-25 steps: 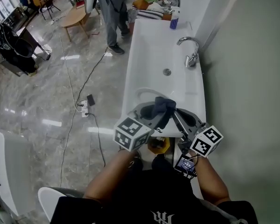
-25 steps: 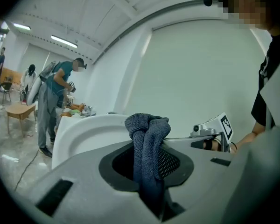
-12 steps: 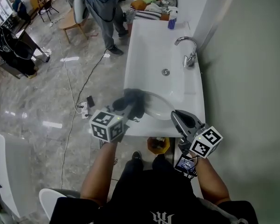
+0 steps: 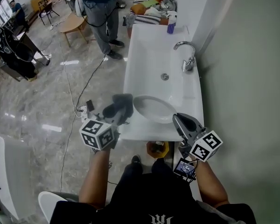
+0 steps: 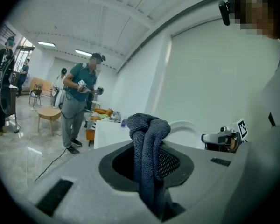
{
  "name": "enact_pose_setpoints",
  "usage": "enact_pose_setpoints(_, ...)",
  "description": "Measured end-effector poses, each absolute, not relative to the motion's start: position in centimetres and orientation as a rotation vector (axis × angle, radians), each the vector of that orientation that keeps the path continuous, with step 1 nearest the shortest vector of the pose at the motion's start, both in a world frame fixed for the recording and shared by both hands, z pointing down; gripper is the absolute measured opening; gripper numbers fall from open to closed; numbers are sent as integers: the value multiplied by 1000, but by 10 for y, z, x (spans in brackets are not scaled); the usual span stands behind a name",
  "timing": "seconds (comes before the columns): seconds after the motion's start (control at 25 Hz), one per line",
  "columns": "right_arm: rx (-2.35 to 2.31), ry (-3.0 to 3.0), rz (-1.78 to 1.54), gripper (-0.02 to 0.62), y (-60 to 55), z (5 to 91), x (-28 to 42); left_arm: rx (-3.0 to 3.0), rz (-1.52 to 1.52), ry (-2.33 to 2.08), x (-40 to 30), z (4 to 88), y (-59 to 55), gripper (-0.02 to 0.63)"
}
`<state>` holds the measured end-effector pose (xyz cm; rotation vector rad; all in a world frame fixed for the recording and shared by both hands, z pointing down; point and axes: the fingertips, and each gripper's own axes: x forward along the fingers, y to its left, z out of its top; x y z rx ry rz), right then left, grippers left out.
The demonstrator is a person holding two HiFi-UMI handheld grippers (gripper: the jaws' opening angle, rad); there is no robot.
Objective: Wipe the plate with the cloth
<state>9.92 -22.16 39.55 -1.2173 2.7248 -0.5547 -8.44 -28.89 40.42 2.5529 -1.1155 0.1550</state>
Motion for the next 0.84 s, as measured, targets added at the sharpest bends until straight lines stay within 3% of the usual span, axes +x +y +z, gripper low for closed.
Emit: enact_pose_setpoints(0.84, -1247, 2718, -508, 9, -221, 392, 104, 2619, 179, -982, -56, 407, -248, 64)
